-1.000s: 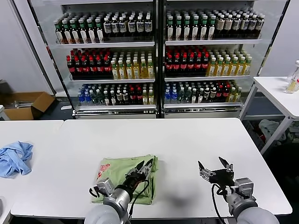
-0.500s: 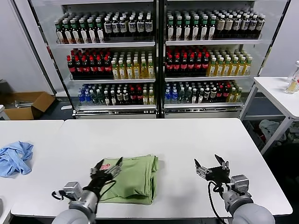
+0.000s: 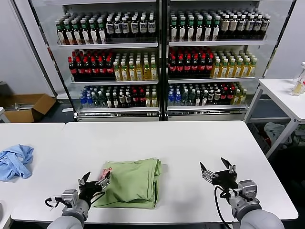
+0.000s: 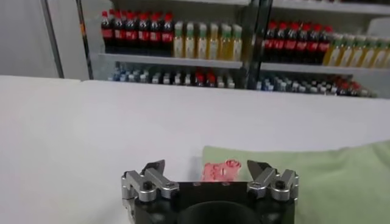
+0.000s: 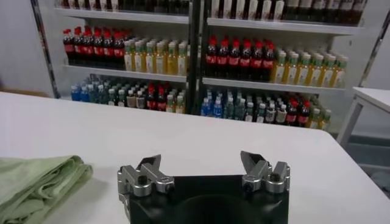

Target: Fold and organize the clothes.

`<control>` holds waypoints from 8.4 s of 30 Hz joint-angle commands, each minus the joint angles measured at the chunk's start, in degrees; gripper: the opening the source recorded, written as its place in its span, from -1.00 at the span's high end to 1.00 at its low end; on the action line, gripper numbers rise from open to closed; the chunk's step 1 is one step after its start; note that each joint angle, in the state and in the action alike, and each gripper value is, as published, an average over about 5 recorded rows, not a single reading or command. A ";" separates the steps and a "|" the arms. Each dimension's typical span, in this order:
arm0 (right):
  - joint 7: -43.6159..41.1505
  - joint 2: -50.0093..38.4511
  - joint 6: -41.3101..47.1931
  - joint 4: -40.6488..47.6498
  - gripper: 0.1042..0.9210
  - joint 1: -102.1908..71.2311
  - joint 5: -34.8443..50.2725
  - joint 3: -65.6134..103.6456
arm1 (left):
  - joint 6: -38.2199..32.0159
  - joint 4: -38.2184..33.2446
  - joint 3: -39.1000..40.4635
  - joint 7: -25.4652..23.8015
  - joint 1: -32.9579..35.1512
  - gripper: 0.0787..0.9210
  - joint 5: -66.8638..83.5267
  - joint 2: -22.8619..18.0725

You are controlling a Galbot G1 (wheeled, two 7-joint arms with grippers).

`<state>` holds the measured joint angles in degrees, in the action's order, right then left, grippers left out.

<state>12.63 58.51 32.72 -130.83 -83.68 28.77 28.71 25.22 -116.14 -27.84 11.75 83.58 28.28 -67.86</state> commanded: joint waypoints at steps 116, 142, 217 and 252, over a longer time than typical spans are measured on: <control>0.70 3.53 0.42 7.92 -0.76 10.65 0.64 -13.76 | -10.18 -9.50 -8.56 -7.82 -1.71 -0.41 -2.20 0.07; 5.10 7.57 0.42 20.17 -0.76 17.12 10.46 -26.09 | -7.50 -9.23 -9.18 -6.92 2.88 -0.77 -3.13 -4.44; -6.47 -0.58 -21.16 23.77 -0.74 18.17 -14.76 -0.87 | -14.78 0.97 -7.08 -17.13 -9.87 -0.77 -13.42 -5.95; -10.24 0.24 -22.74 27.69 -0.76 20.64 -16.30 0.27 | -17.39 5.80 -5.73 -18.01 -11.84 -0.77 -13.53 -4.66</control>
<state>3.36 58.70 11.59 -104.42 -63.16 13.93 28.50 8.28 -110.68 -33.36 -6.23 71.62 14.31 -72.37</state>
